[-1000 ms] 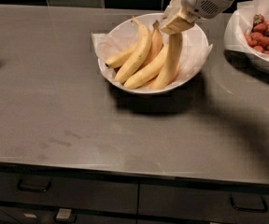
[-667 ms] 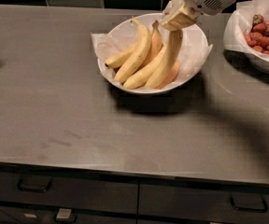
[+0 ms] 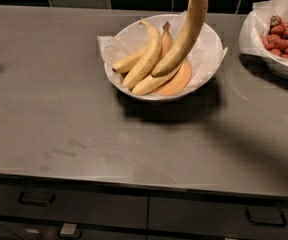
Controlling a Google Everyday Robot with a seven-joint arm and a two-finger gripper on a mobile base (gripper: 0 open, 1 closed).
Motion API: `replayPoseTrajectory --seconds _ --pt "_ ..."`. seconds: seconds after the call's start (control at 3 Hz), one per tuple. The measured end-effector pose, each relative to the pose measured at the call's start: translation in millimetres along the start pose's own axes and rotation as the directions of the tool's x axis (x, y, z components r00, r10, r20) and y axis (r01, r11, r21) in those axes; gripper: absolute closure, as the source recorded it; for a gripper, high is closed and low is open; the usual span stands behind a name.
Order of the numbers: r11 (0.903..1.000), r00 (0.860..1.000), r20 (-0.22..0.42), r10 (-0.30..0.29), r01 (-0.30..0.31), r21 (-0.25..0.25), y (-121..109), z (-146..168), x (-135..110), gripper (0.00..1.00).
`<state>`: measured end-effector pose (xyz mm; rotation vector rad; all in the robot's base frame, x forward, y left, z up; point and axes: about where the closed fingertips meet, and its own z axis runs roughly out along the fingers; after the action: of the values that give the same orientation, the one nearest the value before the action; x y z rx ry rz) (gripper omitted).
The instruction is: Pick banana from white bowl
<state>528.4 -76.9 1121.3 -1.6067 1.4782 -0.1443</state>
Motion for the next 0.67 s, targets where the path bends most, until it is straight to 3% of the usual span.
replayPoseTrajectory --seconds 0.33,0.67 --pt "0.9981 1.0 0.011 -0.015 0.014 0.06 8 -40 -19 1.0" --pt "0.9979 1.0 0.026 0.015 -0.017 0.062 24 -55 -15 1.0"
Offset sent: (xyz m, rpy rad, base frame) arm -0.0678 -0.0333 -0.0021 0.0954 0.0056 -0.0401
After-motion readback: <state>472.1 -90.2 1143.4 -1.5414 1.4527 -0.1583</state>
